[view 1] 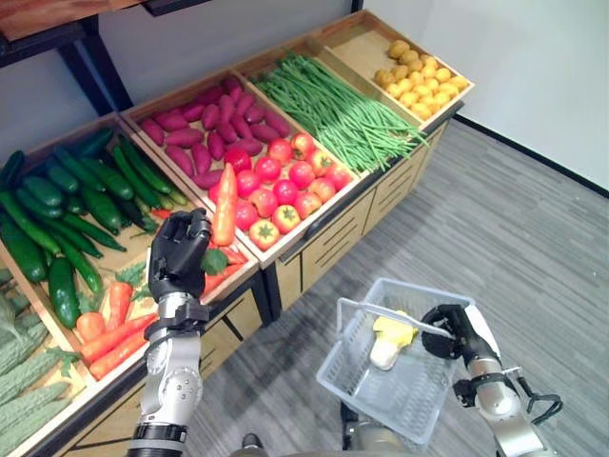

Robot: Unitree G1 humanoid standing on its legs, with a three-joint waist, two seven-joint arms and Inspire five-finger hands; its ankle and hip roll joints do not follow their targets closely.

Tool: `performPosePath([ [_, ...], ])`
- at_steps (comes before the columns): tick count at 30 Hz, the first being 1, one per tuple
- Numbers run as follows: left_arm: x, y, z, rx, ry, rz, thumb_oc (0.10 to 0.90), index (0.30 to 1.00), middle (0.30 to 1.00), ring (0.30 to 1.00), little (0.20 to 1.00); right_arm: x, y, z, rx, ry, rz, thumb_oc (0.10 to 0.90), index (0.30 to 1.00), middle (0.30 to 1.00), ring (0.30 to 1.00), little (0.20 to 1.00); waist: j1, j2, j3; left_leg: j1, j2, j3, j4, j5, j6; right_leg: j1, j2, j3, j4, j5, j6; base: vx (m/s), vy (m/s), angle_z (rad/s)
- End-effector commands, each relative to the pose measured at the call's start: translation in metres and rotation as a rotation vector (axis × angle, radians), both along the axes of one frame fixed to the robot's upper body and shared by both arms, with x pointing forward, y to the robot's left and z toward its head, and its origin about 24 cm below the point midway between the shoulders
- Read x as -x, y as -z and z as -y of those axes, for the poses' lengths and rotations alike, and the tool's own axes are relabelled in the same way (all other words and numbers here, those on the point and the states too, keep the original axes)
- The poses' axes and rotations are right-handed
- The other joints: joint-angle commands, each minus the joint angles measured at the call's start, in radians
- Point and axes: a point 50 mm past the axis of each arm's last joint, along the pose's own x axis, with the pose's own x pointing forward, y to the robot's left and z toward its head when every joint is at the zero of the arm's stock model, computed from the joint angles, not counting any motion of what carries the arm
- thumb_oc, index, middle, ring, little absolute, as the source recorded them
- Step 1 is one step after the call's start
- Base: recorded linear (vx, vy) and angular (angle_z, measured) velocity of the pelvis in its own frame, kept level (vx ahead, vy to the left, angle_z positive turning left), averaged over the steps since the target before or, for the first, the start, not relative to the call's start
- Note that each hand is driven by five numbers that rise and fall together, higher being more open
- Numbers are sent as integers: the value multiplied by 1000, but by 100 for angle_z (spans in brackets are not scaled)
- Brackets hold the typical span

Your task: Get the vegetables into the basket

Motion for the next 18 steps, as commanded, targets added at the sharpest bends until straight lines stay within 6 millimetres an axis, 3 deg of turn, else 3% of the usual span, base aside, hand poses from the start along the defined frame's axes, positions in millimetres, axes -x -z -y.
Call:
performPosePath([
  [1, -4, -48, 1, -78, 40, 252, 400, 300, 300, 300, 300, -28, -53, 3, 32, -43, 291, 400, 300, 300, 300, 300, -9, -37, -65, -60, -11, -66, 35, -12, 3, 41, -47, -1, 72, -127, 71, 0, -96, -6],
  [5, -4, -45, 10, -46, 75, 251, 400, 300, 300, 300, 300, -27, -57, 7, 41, -34, 304, 400, 300, 300, 300, 300, -20, -15, -60, -59, 17, -73, 30, 13, -17, 43, -14, 6, 80, -146, 50, -13, -196, -5],
  [9, -9, -44, 19, -15, 110, 257, 400, 300, 300, 300, 300, -32, -67, 11, 70, -37, 343, 400, 300, 300, 300, 300, -23, -4, -36, -103, 36, -130, 144, -1, -39, 70, 7, 5, 69, -163, 24, -20, -152, 4],
  [10, -9, -44, 19, -14, 112, 259, 400, 300, 300, 300, 300, -35, -68, 11, 78, -43, 349, 400, 300, 300, 300, 300, -11, -1, -31, -112, 20, -197, 160, 4, -42, 71, 13, 21, 67, -160, 19, 21, -45, -5],
  [11, -9, -44, 19, -14, 111, 260, 400, 300, 300, 300, 300, -36, -68, 11, 78, -43, 350, 400, 300, 300, 300, 300, -12, -2, -33, -116, 20, -198, 159, 8, -42, 67, 12, 20, 66, -157, 19, 1, -3, -12],
  [12, -8, -45, 18, -12, 92, 267, 400, 300, 300, 300, 300, -41, -69, 10, 82, -44, 356, 400, 300, 300, 300, 300, 8, -2, -30, -143, -16, -320, 141, -2, -41, 67, 10, 42, 58, -154, 19, -14, 6, -27],
  [13, -8, -45, 18, -12, 92, 267, 400, 300, 300, 300, 300, -41, -69, 10, 82, -44, 356, 400, 300, 300, 300, 300, 8, -2, -31, -144, -17, -321, 141, -2, -41, 66, 10, 42, 58, -154, 19, 12, 22, -37],
  [14, -6, -46, 13, -6, 51, 274, 400, 300, 300, 300, 300, -43, -69, 8, 79, -51, 356, 400, 300, 300, 300, 300, 27, 1, -35, -181, -26, -423, 98, 17, -41, 60, 8, 68, 55, -143, 25, 21, 14, -49],
  [18, -1, -44, 8, -34, 43, 264, 400, 300, 300, 300, 300, -39, -64, 7, 65, -59, 333, 400, 300, 300, 300, 300, 16, 10, -60, -135, -18, -397, 24, 23, -29, 56, 8, 69, 54, -139, 32, 54, 76, -39],
])
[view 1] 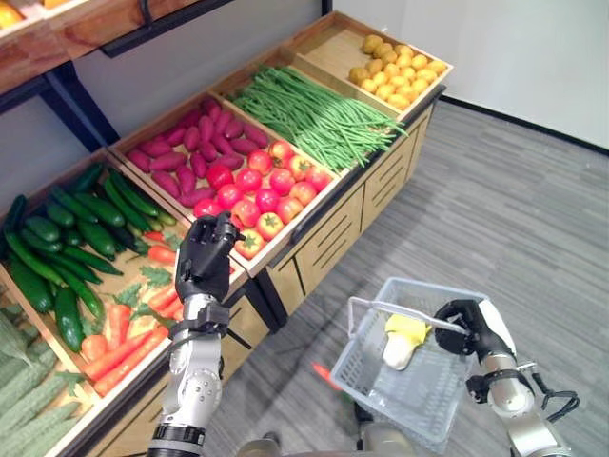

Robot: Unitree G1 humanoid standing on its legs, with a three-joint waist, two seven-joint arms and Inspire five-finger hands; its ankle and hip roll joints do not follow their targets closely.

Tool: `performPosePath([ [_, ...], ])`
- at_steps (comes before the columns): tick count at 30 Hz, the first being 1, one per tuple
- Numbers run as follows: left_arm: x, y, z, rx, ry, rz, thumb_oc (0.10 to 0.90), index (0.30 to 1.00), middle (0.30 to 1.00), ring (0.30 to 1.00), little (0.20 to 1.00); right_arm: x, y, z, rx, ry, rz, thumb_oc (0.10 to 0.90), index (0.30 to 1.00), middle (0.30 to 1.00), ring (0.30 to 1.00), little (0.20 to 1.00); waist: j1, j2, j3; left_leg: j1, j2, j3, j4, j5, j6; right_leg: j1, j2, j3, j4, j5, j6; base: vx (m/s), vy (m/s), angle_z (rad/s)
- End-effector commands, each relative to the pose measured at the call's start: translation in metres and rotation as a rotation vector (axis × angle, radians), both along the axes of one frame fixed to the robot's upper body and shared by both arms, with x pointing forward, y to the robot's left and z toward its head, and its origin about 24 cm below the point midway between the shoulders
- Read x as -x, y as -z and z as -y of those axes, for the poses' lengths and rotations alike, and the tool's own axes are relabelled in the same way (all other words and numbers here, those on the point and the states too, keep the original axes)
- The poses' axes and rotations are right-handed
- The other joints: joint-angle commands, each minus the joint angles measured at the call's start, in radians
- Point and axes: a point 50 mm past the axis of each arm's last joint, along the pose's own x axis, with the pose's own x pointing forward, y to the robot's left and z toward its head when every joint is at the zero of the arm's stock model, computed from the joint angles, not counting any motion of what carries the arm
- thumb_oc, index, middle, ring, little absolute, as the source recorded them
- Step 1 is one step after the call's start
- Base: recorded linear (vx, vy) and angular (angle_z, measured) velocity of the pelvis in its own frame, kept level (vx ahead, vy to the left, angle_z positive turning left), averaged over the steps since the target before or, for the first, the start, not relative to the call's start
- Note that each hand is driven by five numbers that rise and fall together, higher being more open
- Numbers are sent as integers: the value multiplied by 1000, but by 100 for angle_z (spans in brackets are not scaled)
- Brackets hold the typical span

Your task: Get the vegetables into the basket

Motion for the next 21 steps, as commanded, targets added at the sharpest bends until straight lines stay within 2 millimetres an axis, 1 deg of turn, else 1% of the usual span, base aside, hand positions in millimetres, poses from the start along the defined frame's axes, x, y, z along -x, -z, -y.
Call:
performPosePath([
  [1, 2, -47, -19, -107, -51, 247, 400, 300, 300, 300, 300, -33, -50, -11, -7, -85, 295, 400, 300, 300, 300, 300, -3, -39, -99, 21, 23, 39, -74, 90, -39, 72, 6, -59, 57, -136, 61, 68, 144, -52],
  [3, 4, -48, -22, -179, -58, 234, 400, 300, 300, 300, 300, -31, -44, -14, -30, -86, 272, 400, 300, 300, 300, 300, 2, -46, -106, 47, 14, 62, -88, 83, -31, 79, -5, -50, 46, -127, 71, 51, 131, -45],
  [5, 6, -47, -25, -211, -65, 223, 400, 300, 300, 300, 300, -31, -41, -16, -38, -101, 256, 400, 300, 300, 300, 300, 9, -52, -108, 56, 10, 69, -94, 80, -27, 82, -10, -44, 43, -123, 75, 20, 103, -15],
  [8, 7, -44, -28, -235, -69, 204, 400, 300, 300, 300, 300, -32, -39, -19, -49, -103, 249, 400, 300, 300, 300, 300, 17, -62, -112, 60, 7, 75, -94, 71, -26, 88, -17, -42, 31, -114, 82, 10, 63, -4],
  [12, 9, -43, -30, -257, -77, 192, 400, 300, 300, 300, 300, -33, -38, -21, -52, -101, 251, 400, 300, 300, 300, 300, 25, -70, -118, 55, 8, 76, -94, 69, -30, 91, -24, -49, 10, -102, 88, 5, 30, 7],
  [16, 10, -42, -33, -274, -91, 177, 400, 300, 300, 300, 300, -35, -37, -23, -53, -111, 246, 400, 300, 300, 300, 300, 30, -70, -123, 61, 9, 75, -94, 66, -32, 99, -23, -52, -1, -99, 89, 23, 2, 4],
  [18, 11, -42, -34, -274, -95, 172, 400, 300, 300, 300, 300, -36, -38, -24, -45, -122, 243, 400, 300, 300, 300, 300, 31, -66, -121, 71, 11, 77, -94, 64, -33, 107, -21, -49, 0, -103, 88, 42, -35, -3],
  [21, 11, -40, -34, -259, -102, 165, 400, 300, 300, 300, 300, -39, -42, -28, -40, -154, 251, 400, 300, 300, 300, 300, 36, -55, -109, 80, 23, 69, -94, 74, -37, 103, -10, -49, 50, -133, 71, 5, -125, -4],
])
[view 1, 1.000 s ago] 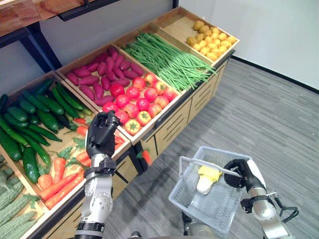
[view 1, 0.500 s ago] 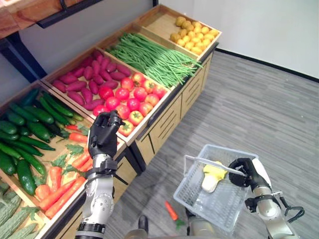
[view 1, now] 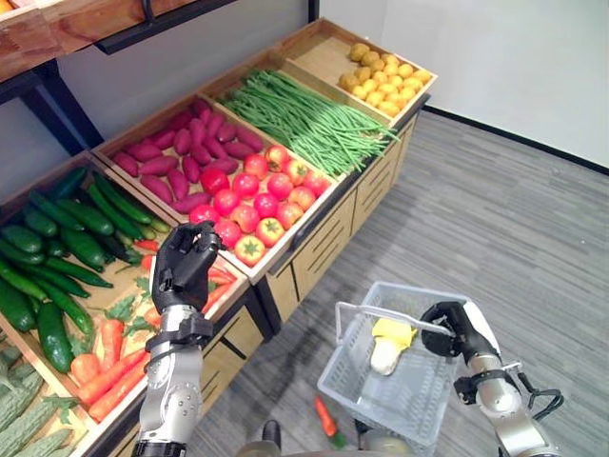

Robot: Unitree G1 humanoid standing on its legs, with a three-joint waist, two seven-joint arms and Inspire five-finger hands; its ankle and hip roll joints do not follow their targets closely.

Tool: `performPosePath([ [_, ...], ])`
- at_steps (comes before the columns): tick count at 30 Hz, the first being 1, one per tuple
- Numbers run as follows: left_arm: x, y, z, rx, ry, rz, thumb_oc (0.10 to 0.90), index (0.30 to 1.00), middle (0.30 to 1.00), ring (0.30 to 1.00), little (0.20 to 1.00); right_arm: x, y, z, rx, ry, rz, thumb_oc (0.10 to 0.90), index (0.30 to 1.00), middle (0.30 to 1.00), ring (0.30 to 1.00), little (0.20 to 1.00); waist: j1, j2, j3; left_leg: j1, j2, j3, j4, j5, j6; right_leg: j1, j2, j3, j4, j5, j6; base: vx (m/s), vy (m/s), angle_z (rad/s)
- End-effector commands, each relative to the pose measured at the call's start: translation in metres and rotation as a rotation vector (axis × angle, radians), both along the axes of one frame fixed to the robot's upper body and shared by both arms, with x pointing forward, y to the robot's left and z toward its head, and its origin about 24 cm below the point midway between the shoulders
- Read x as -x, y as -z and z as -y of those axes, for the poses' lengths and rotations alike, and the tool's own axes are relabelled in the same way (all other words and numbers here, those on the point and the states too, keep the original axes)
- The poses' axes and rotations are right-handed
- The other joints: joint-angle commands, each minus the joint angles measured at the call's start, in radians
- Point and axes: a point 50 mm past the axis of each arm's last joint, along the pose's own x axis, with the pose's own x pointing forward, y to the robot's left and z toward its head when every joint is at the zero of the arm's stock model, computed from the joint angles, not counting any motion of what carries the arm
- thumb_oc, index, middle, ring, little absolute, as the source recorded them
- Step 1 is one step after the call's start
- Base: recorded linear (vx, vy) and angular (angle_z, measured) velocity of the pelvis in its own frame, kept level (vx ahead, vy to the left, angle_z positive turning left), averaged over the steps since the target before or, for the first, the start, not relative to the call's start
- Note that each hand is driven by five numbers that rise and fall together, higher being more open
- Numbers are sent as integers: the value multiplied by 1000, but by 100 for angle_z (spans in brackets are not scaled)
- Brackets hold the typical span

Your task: Get the vegetables into the basket

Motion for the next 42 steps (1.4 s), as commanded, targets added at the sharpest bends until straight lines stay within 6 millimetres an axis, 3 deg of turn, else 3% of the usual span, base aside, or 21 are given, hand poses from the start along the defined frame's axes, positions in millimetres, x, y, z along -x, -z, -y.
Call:
performPosePath([
  [1, -6, -43, -10, -93, -23, 209, 400, 300, 300, 300, 300, -42, -56, -10, 9, -104, 300, 400, 300, 300, 300, 300, 10, -36, -76, -14, 25, 2, 3, 3, -31, 28, 5, -9, 84, -125, 4, -96, -226, 8],
  [4, -5, -40, -9, -53, -32, 199, 400, 300, 300, 300, 300, -50, -65, -11, 11, -109, 346, 400, 300, 300, 300, 300, 30, -26, -50, -80, 58, -52, 11, 65, -68, 15, 33, -70, 86, -144, -18, -121, -229, 31],
  [6, -7, -41, -5, -37, -19, 209, 400, 300, 300, 300, 300, -51, -67, -6, 28, -96, 350, 400, 300, 300, 300, 300, 30, -28, -33, -112, 50, -48, 57, 64, -63, 24, 24, -103, 93, -150, -24, -108, -113, 80],
  [9, -12, -44, 0, -8, 14, 226, 400, 300, 300, 300, 300, -45, -70, 6, 59, -43, 356, 400, 300, 300, 300, 300, -14, -46, -26, -158, 66, 206, 196, 16, -36, 29, -18, -207, 101, -147, -32, -129, -69, 117],
  [10, -12, -44, 0, -6, 20, 227, 400, 300, 300, 300, 300, -43, -68, 7, 55, -31, 353, 400, 300, 300, 300, 300, -13, -46, -28, -167, 69, 230, 213, 6, -36, 30, -20, -219, 94, -147, -31, -47, -15, 162],
  [13, -9, -41, -2, -22, 7, 202, 400, 300, 300, 300, 300, -39, -66, 8, 58, -17, 346, 400, 300, 300, 300, 300, -3, -38, -36, -158, 51, 204, 159, 2, -31, 45, -18, -239, 74, -137, -14, 50, 89, 83],
  [14, -8, -39, -1, -36, 6, 185, 400, 300, 300, 300, 300, -31, -57, 8, 43, 8, 315, 400, 300, 300, 300, 300, -1, -43, -52, -126, 32, 204, 80, 18, -15, 46, -34, -262, 71, -132, -2, 100, 235, 17],
  [17, -7, -40, -2, -62, 5, 183, 400, 300, 300, 300, 300, -30, -52, 5, 27, 13, 303, 400, 300, 300, 300, 300, 5, -55, -56, -107, 9, 203, 41, 16, 1, 48, -57, -264, 64, -124, 15, 57, 175, 16],
  [23, -7, -43, -14, -128, -30, 176, 400, 300, 300, 300, 300, -35, -48, -6, 2, -16, 287, 400, 300, 300, 300, 300, 32, -89, -56, -109, -24, 208, 62, -23, 32, 43, -95, -245, 74, -109, 43, 50, 158, 3],
  [27, -7, -43, -20, -146, -43, 167, 400, 300, 300, 300, 300, -41, -50, -11, -4, -40, 296, 400, 300, 300, 300, 300, 44, -97, -44, -103, -38, 210, 104, -63, 57, 10, -116, -216, 195, -126, 57, 21, 126, -5],
  [28, -8, -44, -21, -147, -45, 172, 400, 300, 300, 300, 300, -43, -52, -12, -3, -45, 302, 400, 300, 300, 300, 300, 44, -96, -40, -110, -38, 205, 117, -66, 63, -11, -116, -198, 241, -123, 59, 8, 83, -2],
  [30, -11, -47, -20, -153, -40, 185, 400, 300, 300, 300, 300, -44, -54, -13, -4, -54, 310, 400, 300, 300, 300, 300, 26, -94, -30, -103, -42, 174, 132, -79, 67, -49, -88, -102, 294, -116, 65, 36, 26, -3],
  [31, -11, -47, -20, -153, -40, 185, 400, 300, 300, 300, 300, -44, -54, -13, -4, -54, 311, 400, 300, 300, 300, 300, 27, -94, -32, -106, -41, 175, 131, -76, 67, -52, -87, -101, 292, -112, 64, 69, -26, 10],
  [33, -13, -50, -22, -169, -40, 197, 400, 300, 300, 300, 300, -46, -57, -12, -4, -55, 329, 400, 300, 300, 300, 300, 12, -82, -36, -92, -35, 146, 117, -77, 55, -83, -70, -8, 218, -105, 60, 83, -59, 30],
  [35, -13, -51, -23, -178, -44, 200, 400, 300, 300, 300, 300, -46, -59, -12, -1, -57, 339, 400, 300, 300, 300, 300, 4, -76, -33, -84, -29, 127, 112, -77, 47, -108, -71, 26, 191, -89, 61, 86, -67, 35],
  [38, -16, -50, -23, -187, -35, 196, 400, 300, 300, 300, 300, -40, -59, -10, 3, -64, 335, 400, 300, 300, 300, 300, -21, -83, -31, -69, -25, 66, 119, -84, 35, -115, -50, 108, 176, -86, 65, 104, -106, 41],
  [42, -10, -38, -27, -175, -47, 147, 400, 300, 300, 300, 300, -35, -57, -6, -3, -54, 324, 400, 300, 300, 300, 300, -6, -81, -59, -45, 2, 55, 81, -58, 10, -59, -34, 65, 99, -86, 48, 107, -204, 59],
])
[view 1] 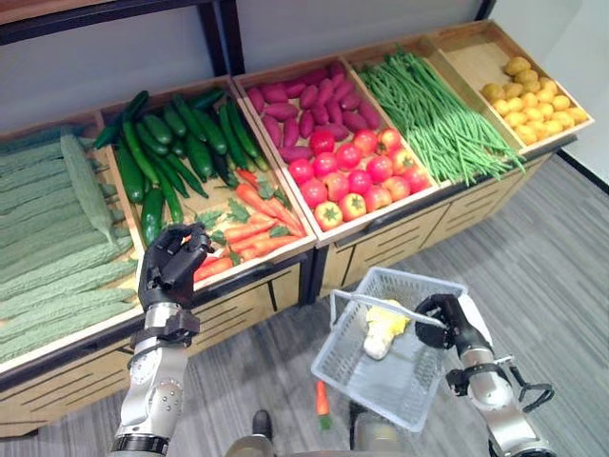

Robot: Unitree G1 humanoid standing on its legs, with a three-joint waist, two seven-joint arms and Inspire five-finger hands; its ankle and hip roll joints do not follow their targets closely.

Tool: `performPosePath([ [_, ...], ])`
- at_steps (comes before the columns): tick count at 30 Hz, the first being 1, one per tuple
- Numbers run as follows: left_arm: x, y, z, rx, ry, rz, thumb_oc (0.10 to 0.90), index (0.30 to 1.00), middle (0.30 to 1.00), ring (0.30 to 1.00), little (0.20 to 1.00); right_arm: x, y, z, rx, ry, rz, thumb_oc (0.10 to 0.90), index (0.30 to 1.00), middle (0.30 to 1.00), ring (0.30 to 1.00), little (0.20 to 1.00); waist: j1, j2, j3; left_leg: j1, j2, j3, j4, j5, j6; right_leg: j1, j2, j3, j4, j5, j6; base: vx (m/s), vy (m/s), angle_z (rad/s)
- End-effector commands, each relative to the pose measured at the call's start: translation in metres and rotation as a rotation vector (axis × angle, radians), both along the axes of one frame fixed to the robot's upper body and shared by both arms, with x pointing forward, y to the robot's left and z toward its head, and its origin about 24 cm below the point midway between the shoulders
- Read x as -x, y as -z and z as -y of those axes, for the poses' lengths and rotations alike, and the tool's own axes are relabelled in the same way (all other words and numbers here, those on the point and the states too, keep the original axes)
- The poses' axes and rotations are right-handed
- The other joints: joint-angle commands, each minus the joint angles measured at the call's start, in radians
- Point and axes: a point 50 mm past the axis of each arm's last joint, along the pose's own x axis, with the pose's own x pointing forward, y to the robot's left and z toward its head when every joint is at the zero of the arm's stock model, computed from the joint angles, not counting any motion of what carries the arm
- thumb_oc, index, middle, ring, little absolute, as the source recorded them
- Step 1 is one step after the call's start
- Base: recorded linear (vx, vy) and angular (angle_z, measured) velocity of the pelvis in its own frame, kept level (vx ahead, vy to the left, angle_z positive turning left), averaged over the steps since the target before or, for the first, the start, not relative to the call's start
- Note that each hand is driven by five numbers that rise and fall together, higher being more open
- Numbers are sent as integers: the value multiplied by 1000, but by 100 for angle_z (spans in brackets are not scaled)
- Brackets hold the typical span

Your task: Get the vegetables into the basket

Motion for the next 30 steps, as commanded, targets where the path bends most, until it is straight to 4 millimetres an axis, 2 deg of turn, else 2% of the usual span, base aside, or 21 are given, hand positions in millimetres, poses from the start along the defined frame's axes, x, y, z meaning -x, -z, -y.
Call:
performPosePath([
  [1, -10, -43, -4, -94, 5, 228, 400, 300, 300, 300, 300, -32, -58, 2, 25, -68, 303, 400, 300, 300, 300, 300, 17, -23, -73, -7, 5, -4, 53, -57, -1, 13, -7, -53, -118, 77, 21, 79, -253, 11],
  [7, -7, -33, -2, -79, 11, 188, 400, 300, 300, 300, 300, -30, -63, 13, 52, -37, 322, 400, 300, 300, 300, 300, 18, -6, -77, -8, 40, -31, 3, -9, -32, 53, 15, -111, -164, 78, 7, 25, -126, 14],
  [8, -6, -32, -3, -92, 8, 177, 565, 531, 531, 531, 531, -30, -63, 14, 56, -33, 320, 400, 300, 300, 300, 300, 19, -3, -79, -8, 42, -32, -1, -7, -34, 57, 16, -117, -168, 78, 6, 20, -49, 13],
  [9, -5, -29, -3, -98, 4, 164, 900, 1000, 1000, 1000, 1000, -29, -63, 15, 59, -29, 317, 400, 300, 300, 300, 300, 18, 0, -81, -7, 42, -34, -4, -5, -35, 63, 17, -120, -174, 80, 5, 14, -32, 10],
  [14, 3, -25, -15, -208, -77, 104, 900, 1000, 1000, 1000, 1000, -27, -57, 17, 50, -6, 300, 400, 300, 300, 300, 300, 20, 8, -93, -4, 40, -29, -6, -9, -35, 75, 10, -129, -185, 84, 5, 8, 13, 6],
  [16, 7, -32, -27, -319, -161, 102, 900, 1000, 1000, 1000, 1000, -26, -54, 17, 41, 1, 296, 400, 300, 300, 300, 300, 23, 7, -97, -4, 37, -28, -6, -13, -35, 76, 5, -131, -187, 85, 6, -4, 26, 5],
  [18, 11, -43, -43, -508, -264, 86, 900, 1000, 1000, 1000, 1000, -23, -53, 17, 29, 7, 297, 400, 300, 300, 300, 300, 27, 4, -101, -4, 34, -28, -6, -18, -35, 76, 1, -135, -187, 86, 8, 0, 18, 4],
  [20, 12, -47, -45, -563, -297, 89, 900, 1000, 1000, 1000, 1000, -23, -53, 17, 26, 6, 300, 400, 300, 300, 300, 300, 28, 1, -102, -2, 32, -27, -6, -21, -35, 78, -1, -135, -187, 85, 9, 3, 4, 2],
  [22, 14, -66, -55, -775, -414, 105, 900, 1000, 1000, 1000, 1000, -21, -51, 17, 21, 4, 300, 400, 300, 300, 300, 300, 32, -2, -107, 0, 30, -25, -6, -27, -36, 80, -7, -137, -187, 86, 12, 0, 0, 0],
  [23, 14, -66, -55, -778, -417, 105, 900, 1000, 1000, 1000, 1000, -22, -51, 17, 21, 4, 301, 400, 300, 300, 300, 300, 32, -3, -106, 0, 30, -25, -6, -27, -36, 80, -7, -137, -187, 86, 12, 3, 24, 4],
  [25, 14, -74, -73, -1112, -542, 24, 900, 1000, 1000, 1000, 1000, -25, -54, 13, 10, -24, 323, 400, 300, 300, 300, 300, 27, -5, -110, 4, 29, -16, -6, -33, -39, 78, -12, -134, -187, 87, 19, 8, 42, 4],
  [30, 7, -84, -104, -1523, -641, -123, 900, 1000, 1000, 1000, 1000, -33, -61, 6, -3, -77, 353, 400, 300, 300, 300, 300, 13, -1, -114, 8, 31, 2, -6, -40, -44, 73, -17, -126, -187, 91, 26, 9, 35, -7],
])
